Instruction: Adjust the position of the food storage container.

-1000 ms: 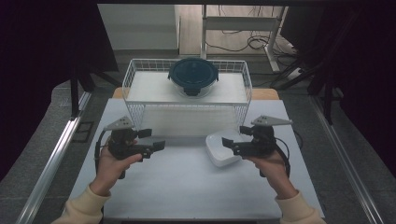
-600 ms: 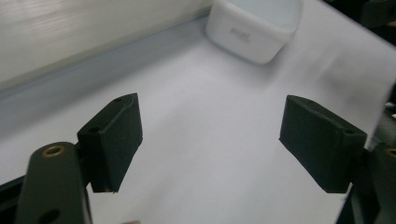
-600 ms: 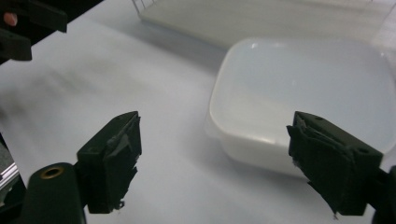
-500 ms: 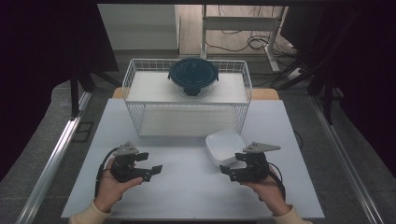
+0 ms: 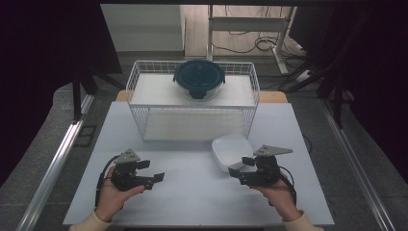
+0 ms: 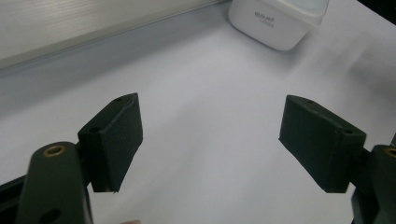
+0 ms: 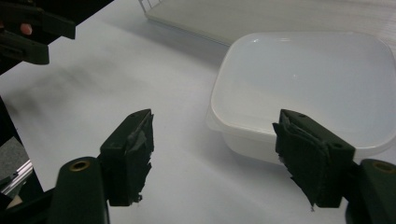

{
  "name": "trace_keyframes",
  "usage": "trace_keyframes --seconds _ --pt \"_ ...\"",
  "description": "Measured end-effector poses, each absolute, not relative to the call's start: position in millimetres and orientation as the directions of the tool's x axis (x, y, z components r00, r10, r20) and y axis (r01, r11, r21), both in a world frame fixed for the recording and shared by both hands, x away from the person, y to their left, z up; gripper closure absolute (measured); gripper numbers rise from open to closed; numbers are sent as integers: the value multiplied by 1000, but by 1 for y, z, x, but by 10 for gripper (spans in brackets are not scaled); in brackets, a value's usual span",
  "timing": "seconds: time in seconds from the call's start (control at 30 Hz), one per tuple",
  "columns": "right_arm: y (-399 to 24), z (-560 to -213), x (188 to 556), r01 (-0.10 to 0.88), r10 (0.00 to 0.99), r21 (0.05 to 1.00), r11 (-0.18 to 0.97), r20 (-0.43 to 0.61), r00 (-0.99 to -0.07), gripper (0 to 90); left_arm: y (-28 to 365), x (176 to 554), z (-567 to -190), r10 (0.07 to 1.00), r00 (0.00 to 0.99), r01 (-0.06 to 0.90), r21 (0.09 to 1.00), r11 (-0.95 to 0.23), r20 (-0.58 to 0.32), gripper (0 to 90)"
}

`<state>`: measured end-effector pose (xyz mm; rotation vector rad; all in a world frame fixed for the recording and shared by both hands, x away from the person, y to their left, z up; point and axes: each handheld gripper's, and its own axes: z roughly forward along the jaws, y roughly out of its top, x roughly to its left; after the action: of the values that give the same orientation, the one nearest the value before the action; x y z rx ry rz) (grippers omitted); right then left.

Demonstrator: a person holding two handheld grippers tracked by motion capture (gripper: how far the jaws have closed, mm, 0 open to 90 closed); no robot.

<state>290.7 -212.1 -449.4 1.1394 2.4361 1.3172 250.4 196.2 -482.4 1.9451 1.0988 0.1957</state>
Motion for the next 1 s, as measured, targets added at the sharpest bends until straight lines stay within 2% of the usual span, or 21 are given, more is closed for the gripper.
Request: trace_keyframes --seconds 0.23,0.37,0.5,0.57,0.73,0.83,1.0 --pt "-219 -444 298 573 685 755 319 234 -690 384 196 250 -490 758 595 638 731 -243 -267 207" --pt "-225 -433 316 591 717 743 314 223 -661 460 194 248 -493 753 603 640 723 -261 -262 207" --pt "-230 -422 341 617 744 702 357 186 -642 545 195 248 -497 751 605 645 715 -270 -263 207" --pt "-231 -419 354 630 766 680 375 156 -624 607 195 248 -499 751 603 650 711 -268 -269 207" --pt "-230 -423 388 651 798 604 459 43 -602 832 196 250 -502 752 599 660 701 -270 -274 207" --pt "-229 -431 403 660 805 577 481 8 -594 870 195 250 -504 752 600 664 695 -276 -274 207" --pt "-227 -446 419 677 813 538 502 -26 -582 880 194 251 -506 751 601 668 688 -283 -274 207"
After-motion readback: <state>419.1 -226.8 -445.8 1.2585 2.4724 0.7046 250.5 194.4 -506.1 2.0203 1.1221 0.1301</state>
